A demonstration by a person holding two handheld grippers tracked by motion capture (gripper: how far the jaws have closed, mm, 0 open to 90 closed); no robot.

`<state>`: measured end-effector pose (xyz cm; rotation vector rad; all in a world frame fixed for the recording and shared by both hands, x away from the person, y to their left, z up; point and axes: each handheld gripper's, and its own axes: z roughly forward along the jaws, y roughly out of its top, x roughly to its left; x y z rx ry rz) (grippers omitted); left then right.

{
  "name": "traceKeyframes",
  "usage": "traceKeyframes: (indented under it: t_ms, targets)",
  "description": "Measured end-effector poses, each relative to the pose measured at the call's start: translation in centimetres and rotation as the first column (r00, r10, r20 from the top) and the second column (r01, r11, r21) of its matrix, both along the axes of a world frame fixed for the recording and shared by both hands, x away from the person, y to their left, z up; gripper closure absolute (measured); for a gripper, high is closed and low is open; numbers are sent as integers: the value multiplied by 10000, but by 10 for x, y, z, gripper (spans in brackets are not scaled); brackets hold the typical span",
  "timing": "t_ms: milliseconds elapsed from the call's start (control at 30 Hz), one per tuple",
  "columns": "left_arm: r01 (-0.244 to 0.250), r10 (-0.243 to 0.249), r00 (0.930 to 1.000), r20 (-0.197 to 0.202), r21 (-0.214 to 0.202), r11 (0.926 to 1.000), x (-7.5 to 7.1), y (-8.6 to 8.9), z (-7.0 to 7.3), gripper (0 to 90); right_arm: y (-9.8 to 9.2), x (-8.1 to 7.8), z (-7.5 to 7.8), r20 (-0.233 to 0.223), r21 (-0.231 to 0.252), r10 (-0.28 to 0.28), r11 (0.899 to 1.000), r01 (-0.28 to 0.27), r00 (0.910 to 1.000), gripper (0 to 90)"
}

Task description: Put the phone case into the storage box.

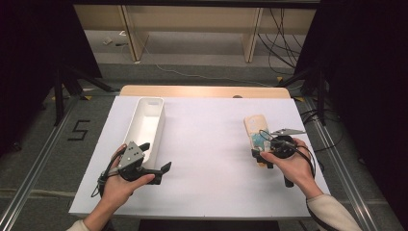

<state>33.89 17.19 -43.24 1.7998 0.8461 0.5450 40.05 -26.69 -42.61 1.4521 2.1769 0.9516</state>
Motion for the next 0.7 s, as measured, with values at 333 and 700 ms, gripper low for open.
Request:
traceKeyframes:
  t_ms: [333,700]
  targets:
    - [-28,28,10000,-1,-70,10000,0,0,0,13,9,-1,2,485,278,245,9993,-259,9985,121]
    - [-45,45,10000,-13,-89,10000,0,-1,1,14,18,-1,4,901,480,528,9972,-573,9945,121]
